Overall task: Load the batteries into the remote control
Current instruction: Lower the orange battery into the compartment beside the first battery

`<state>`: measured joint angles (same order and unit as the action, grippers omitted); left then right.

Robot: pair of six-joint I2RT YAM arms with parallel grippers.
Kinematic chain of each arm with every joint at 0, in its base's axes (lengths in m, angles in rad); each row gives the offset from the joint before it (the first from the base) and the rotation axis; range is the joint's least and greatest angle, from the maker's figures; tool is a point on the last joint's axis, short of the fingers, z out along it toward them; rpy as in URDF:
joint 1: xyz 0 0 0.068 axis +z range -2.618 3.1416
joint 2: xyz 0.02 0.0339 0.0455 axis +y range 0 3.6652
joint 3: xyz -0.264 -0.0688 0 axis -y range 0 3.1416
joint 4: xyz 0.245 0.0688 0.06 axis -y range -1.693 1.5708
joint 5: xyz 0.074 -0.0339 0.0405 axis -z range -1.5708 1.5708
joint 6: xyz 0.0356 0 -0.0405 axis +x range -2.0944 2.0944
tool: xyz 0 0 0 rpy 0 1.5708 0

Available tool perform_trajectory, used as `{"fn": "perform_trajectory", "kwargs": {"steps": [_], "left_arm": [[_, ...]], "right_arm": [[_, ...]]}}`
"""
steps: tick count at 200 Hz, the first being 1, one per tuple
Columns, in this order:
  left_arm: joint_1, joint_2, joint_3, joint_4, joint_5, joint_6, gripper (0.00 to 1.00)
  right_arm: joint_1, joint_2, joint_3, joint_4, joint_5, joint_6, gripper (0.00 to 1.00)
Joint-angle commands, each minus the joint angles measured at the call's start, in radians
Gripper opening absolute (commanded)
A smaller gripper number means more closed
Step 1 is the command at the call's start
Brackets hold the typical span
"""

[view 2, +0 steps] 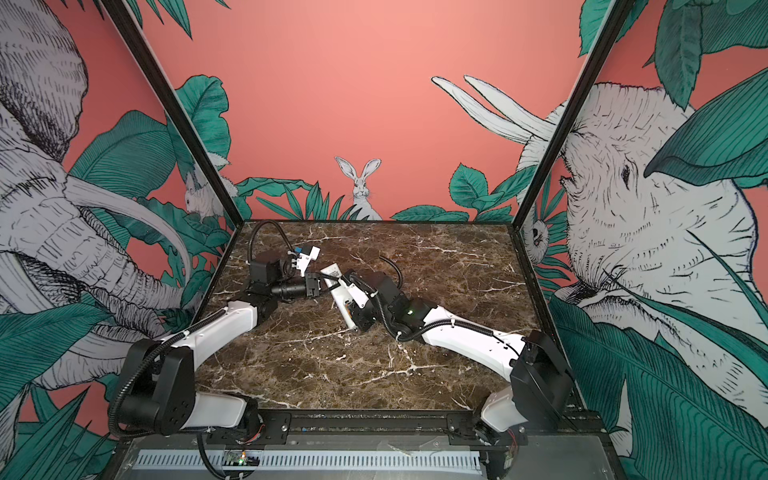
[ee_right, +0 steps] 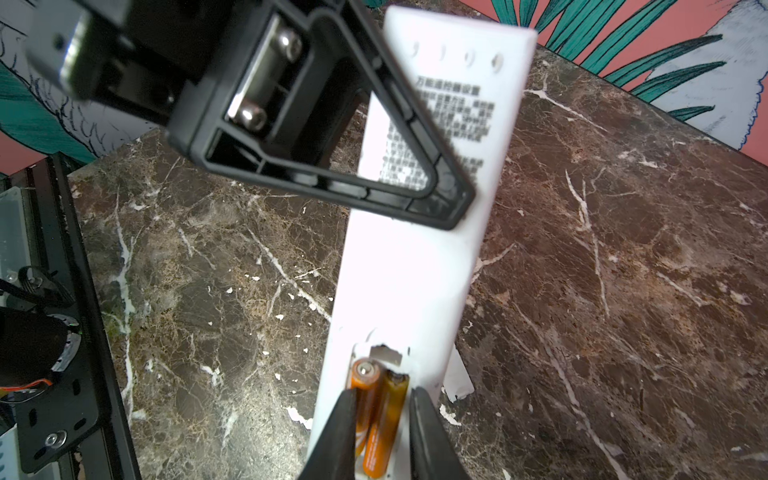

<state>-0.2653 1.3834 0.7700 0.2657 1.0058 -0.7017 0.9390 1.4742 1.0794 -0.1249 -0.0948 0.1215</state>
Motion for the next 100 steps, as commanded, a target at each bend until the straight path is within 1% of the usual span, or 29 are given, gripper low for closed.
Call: {"fn": "perform_trajectory", "kwargs": {"steps": [1, 78, 100], "left_arm": [[0.006, -0.029, 0.003, 0.013, 0.016, 0.011, 0.00], [0.014, -0.029, 0.003, 0.023, 0.020, 0.005, 0.00], [0.014, -0.030, 0.001, 0.026, 0.022, 0.004, 0.00]], "right_arm": [[0.007, 0.016, 0.034, 0.027, -0.017, 0.002, 0.22], [0.006, 0.040, 0.047, 0.028, -0.022, 0.005, 0.21], [0.007, 0.049, 0.053, 0.028, -0.028, 0.007, 0.19]]}}
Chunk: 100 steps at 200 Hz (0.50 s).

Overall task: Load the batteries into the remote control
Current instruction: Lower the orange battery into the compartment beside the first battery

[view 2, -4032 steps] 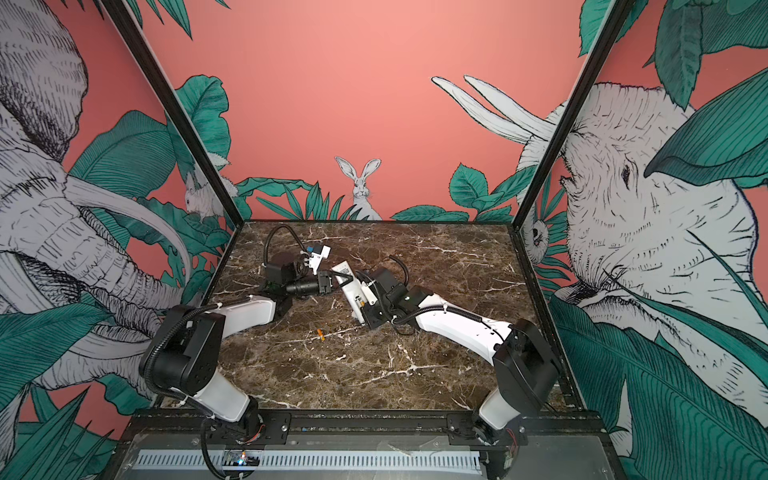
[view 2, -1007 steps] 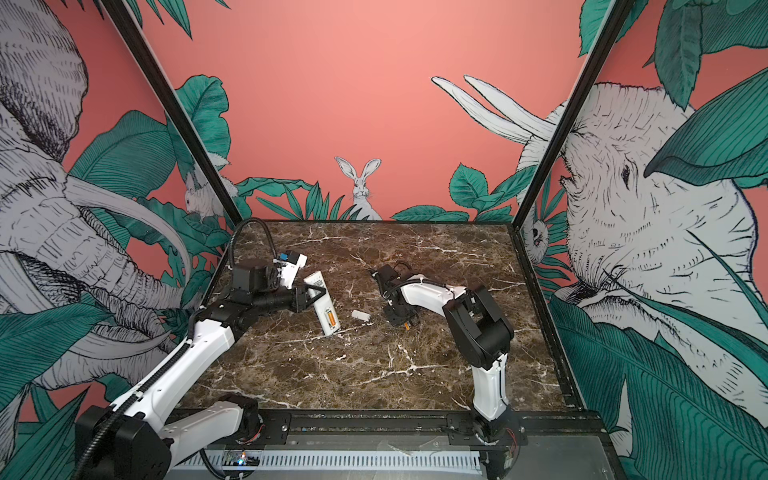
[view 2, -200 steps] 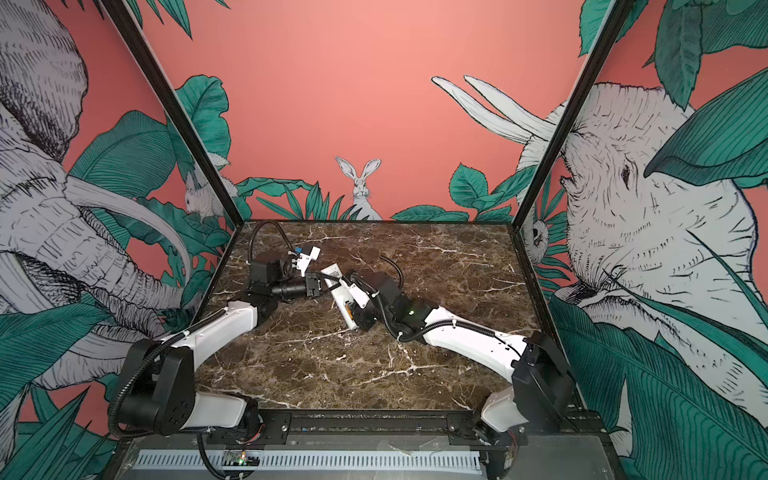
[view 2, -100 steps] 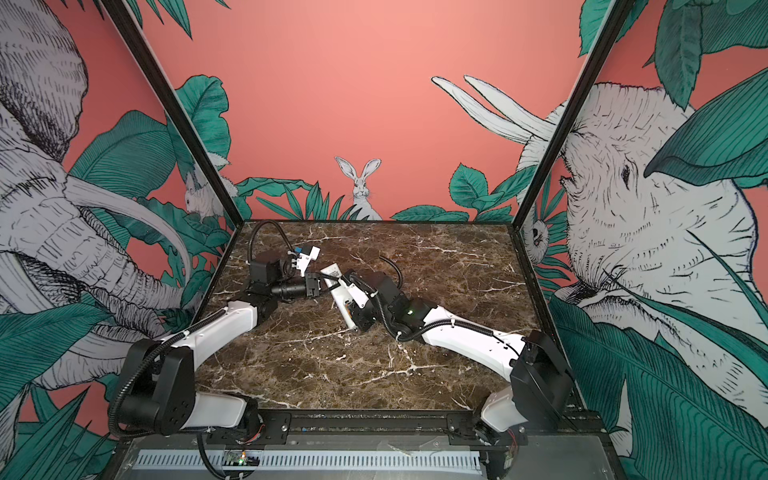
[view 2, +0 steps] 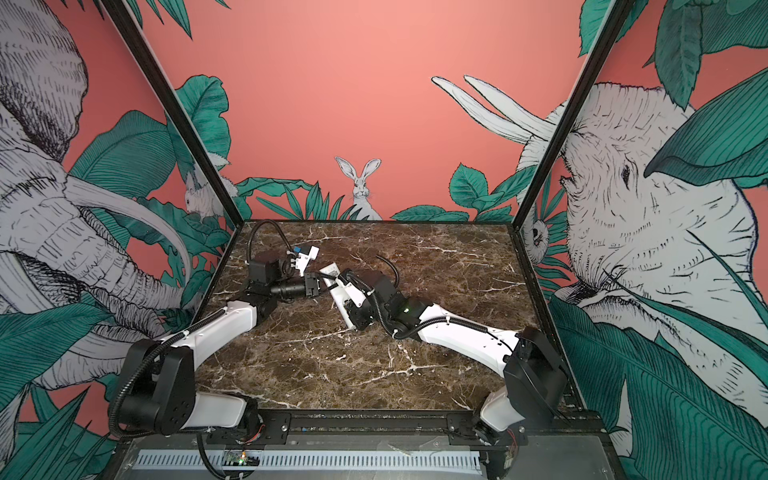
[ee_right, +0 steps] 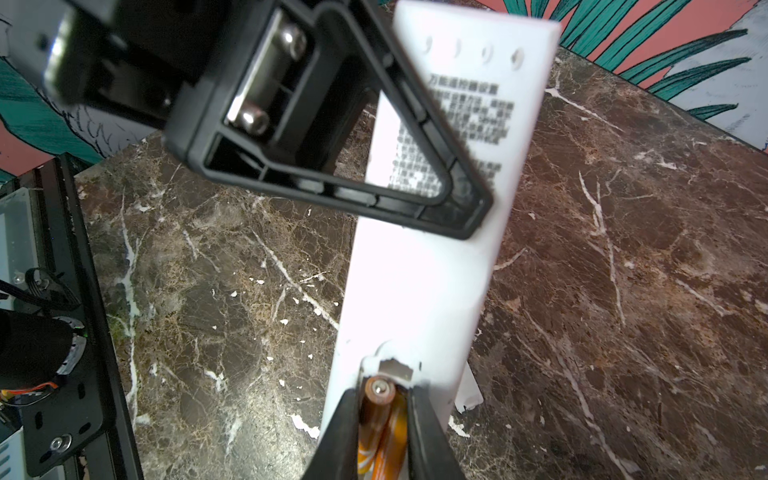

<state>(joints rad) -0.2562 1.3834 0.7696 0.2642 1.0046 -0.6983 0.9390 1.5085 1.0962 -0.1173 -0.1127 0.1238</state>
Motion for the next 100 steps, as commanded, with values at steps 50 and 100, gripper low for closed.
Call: {"fn": "perform_trajectory", "kwargs": {"steps": [50, 100], "left_arm": [[0.009, -0.035, 0.003, 0.031, 0.026, -0.004, 0.00], [0.013, -0.041, 0.008, 0.048, 0.034, -0.023, 0.00]], "right_arm": [[0.007, 0.028, 0.038, 0.012, -0.007, 0.011, 0.11], [0.006, 0.037, 0.031, -0.001, 0.006, 0.013, 0.08]]}}
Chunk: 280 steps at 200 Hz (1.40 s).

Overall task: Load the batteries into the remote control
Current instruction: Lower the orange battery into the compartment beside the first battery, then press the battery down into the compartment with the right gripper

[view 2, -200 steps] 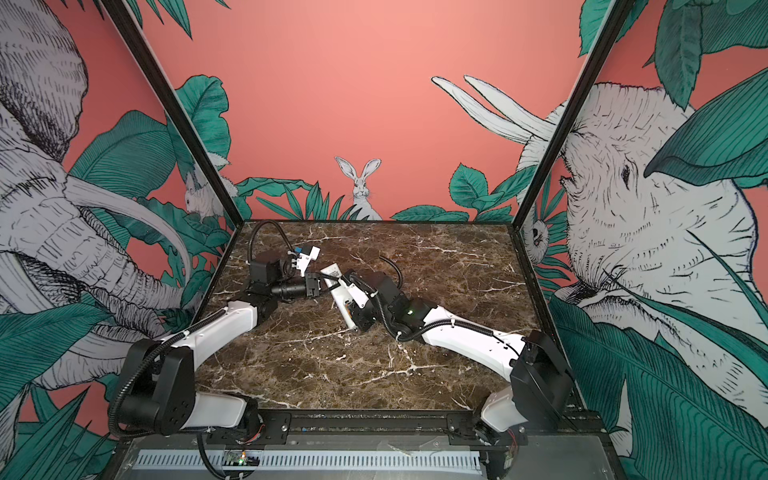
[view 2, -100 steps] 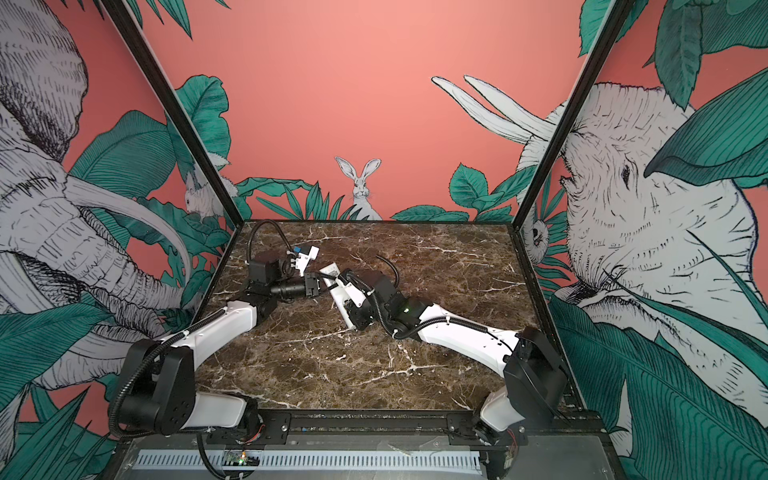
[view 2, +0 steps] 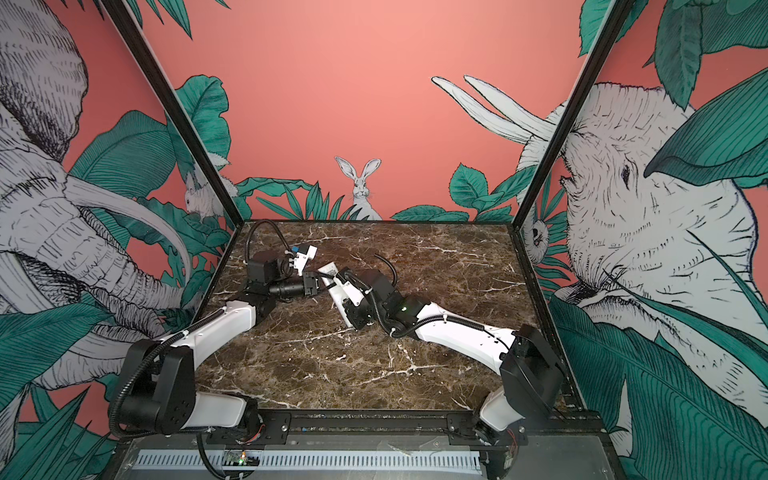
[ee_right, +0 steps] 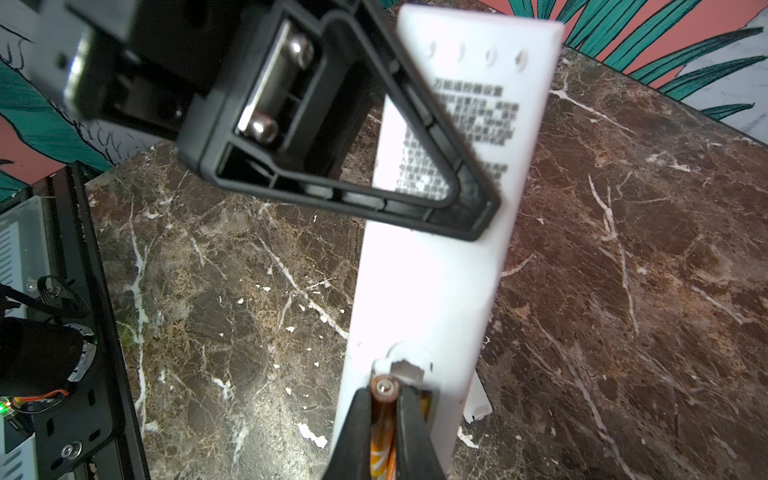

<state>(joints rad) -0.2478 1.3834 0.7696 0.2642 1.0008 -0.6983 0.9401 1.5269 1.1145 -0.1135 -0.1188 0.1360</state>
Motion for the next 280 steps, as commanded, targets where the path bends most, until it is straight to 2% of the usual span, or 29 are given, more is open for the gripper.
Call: {"fn": "perform_trajectory", "kwargs": {"steps": [1, 101, 168, 231, 256, 280], "left_arm": [[0.005, -0.041, 0.007, 0.048, 0.039, -0.023, 0.00], [0.048, -0.094, 0.028, 0.083, 0.080, -0.085, 0.00], [0.049, -0.095, 0.032, 0.115, 0.086, -0.112, 0.00], [0.047, -0.085, 0.039, -0.008, 0.121, 0.025, 0.00], [0.042, -0.089, 0.034, -0.007, 0.133, 0.049, 0.00], [0.009, -0.086, 0.035, -0.007, 0.142, 0.071, 0.00]], "right_arm": [[0.006, 0.018, 0.013, -0.005, 0.013, 0.000, 0.08], [0.003, 0.059, -0.042, -0.015, 0.015, -0.004, 0.03], [0.004, 0.059, -0.054, -0.030, 0.022, -0.017, 0.04], [-0.019, -0.090, -0.093, -0.066, 0.059, -0.025, 0.13], [-0.065, -0.198, -0.149, -0.040, -0.009, 0.007, 0.21], [-0.133, -0.262, -0.187, -0.031, -0.145, 0.049, 0.33]]}}
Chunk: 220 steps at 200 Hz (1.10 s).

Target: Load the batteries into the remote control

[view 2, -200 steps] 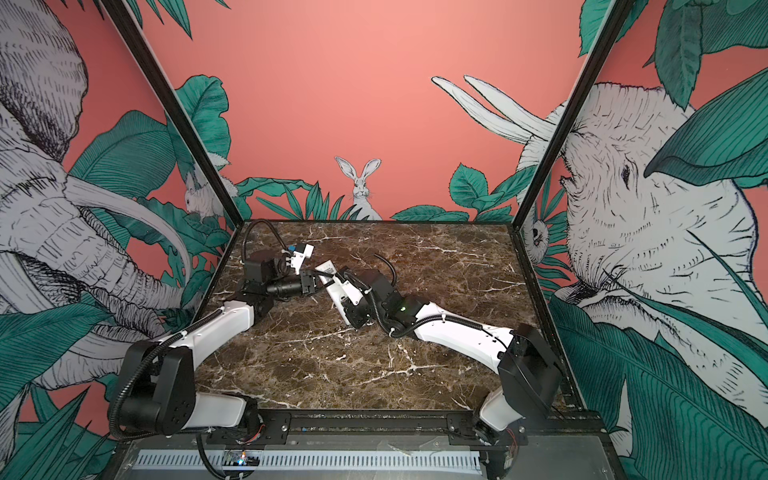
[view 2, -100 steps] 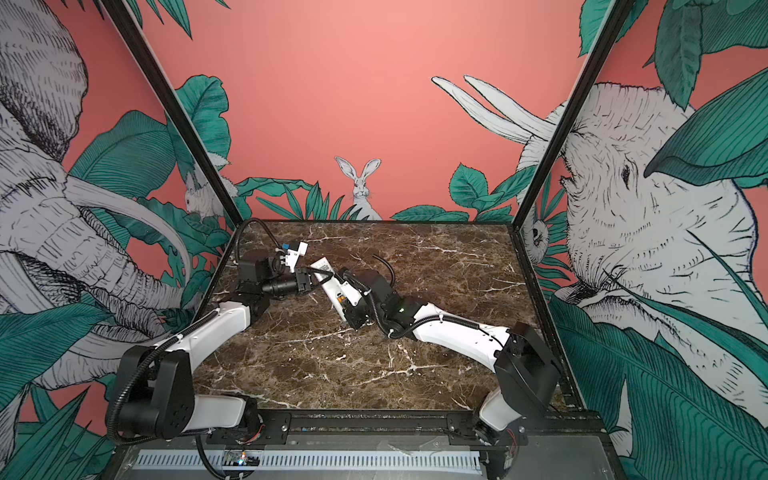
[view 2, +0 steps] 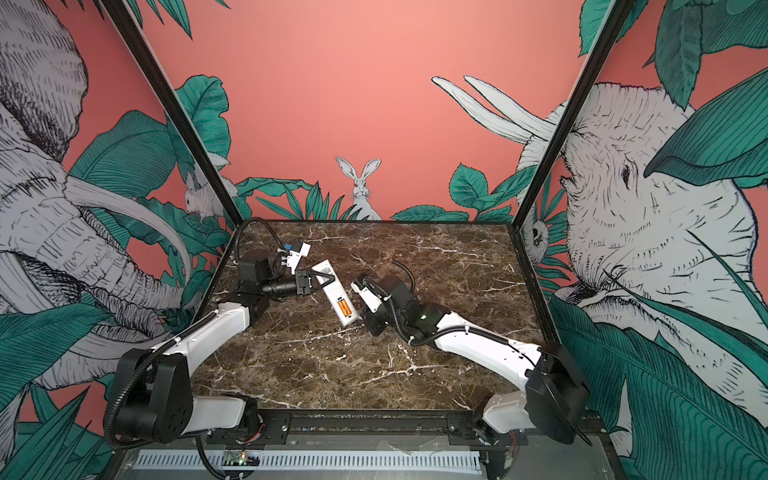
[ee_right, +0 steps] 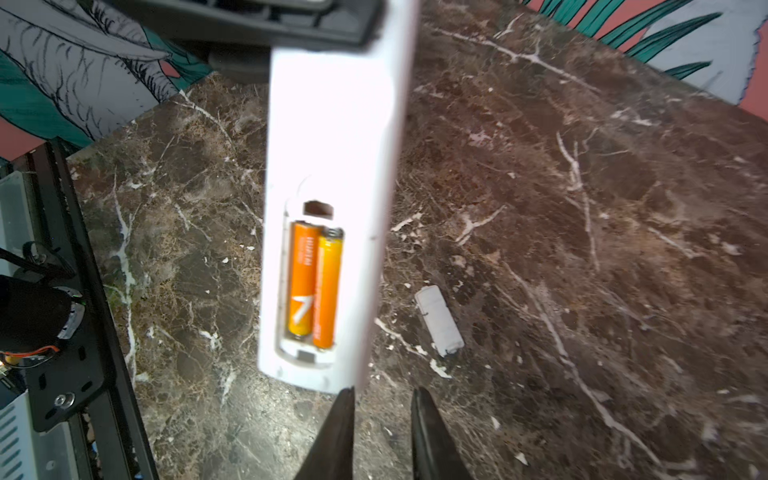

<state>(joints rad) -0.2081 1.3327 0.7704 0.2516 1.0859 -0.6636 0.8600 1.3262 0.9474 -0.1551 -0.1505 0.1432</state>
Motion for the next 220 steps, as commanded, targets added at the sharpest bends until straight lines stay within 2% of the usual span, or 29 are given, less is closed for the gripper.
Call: {"fn": "perform_trajectory", "kwargs": {"steps": [1, 41, 77, 161, 220], "left_arm": [[-0.032, -0.034, 0.035, 0.006, 0.057, 0.039, 0.00], [-0.110, -0.038, 0.051, 0.000, 0.071, 0.077, 0.00], [-0.150, -0.058, 0.055, -0.004, 0.077, 0.106, 0.00], [-0.169, -0.081, 0.058, 0.007, 0.091, 0.110, 0.00], [-0.169, -0.080, 0.060, 0.006, 0.090, 0.108, 0.00]], "right_arm": [[-0.054, -0.062, -0.021, 0.010, -0.119, 0.042, 0.34], [-0.112, -0.097, -0.044, 0.000, -0.308, 0.074, 0.54], [-0.134, -0.093, -0.074, 0.054, -0.446, 0.120, 0.62], [-0.136, -0.062, -0.121, 0.193, -0.551, 0.190, 0.59], [-0.132, -0.010, -0.121, 0.221, -0.545, 0.203, 0.55]]}}
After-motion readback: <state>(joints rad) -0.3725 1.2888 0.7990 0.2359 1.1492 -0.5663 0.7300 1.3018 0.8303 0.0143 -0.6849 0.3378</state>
